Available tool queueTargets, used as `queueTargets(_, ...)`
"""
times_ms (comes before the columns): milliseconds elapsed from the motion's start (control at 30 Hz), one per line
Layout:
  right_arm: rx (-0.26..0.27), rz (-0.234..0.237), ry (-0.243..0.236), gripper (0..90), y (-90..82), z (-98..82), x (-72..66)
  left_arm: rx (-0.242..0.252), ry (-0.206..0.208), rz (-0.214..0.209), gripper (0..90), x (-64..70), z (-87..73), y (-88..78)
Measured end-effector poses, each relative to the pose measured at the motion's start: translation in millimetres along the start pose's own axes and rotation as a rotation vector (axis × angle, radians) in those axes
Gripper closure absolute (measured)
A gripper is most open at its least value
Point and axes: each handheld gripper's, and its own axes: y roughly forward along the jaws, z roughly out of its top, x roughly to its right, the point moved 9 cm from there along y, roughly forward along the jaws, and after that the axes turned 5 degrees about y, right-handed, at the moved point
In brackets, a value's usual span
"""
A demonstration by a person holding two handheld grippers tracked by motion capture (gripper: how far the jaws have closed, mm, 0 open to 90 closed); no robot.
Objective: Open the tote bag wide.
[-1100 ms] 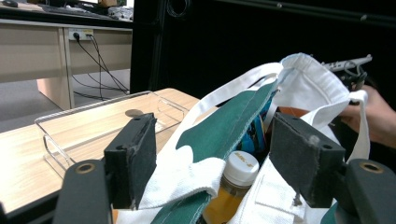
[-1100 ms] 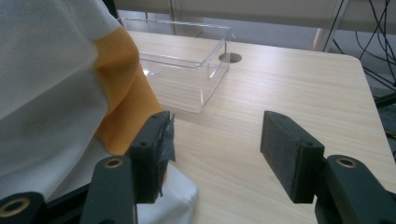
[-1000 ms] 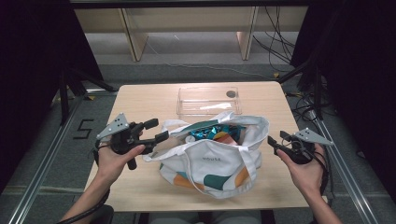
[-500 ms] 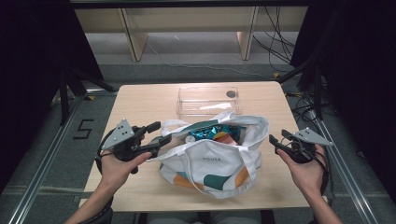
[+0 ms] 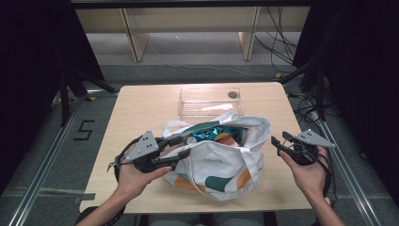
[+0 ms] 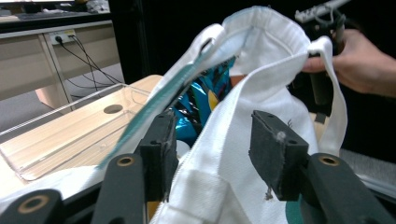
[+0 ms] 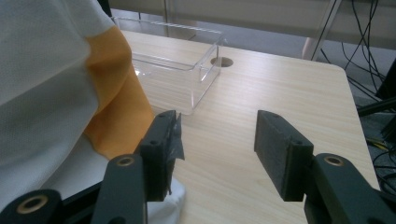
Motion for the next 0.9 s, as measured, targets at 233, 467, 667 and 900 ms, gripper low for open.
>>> queueTargets(233,-0.003,0.006,-0.012,49.4,0.9,-1.4,-0.5,-0.073,0.127,-0.046,61.8,8.4,-2.9,26.9)
queueTargets(467,-0.007,0.001,-0.01,49.0,2.2,-2.4,0.0,-0.131,0.174,-0.055,78.9,2.4,-6.3,37.6)
queueTargets(667,-0.009,0.007,0.021,48.9,1.5,-2.9,-1.1,-0.145,0.197,-0.092,87.4,4.7,1.9,36.0)
queueTargets(900,-0.023,0.001,0.028,48.9,0.1,-3.8,-1.0,-0.105,0.23,-0.131,87.4,17.8,22.1,26.4)
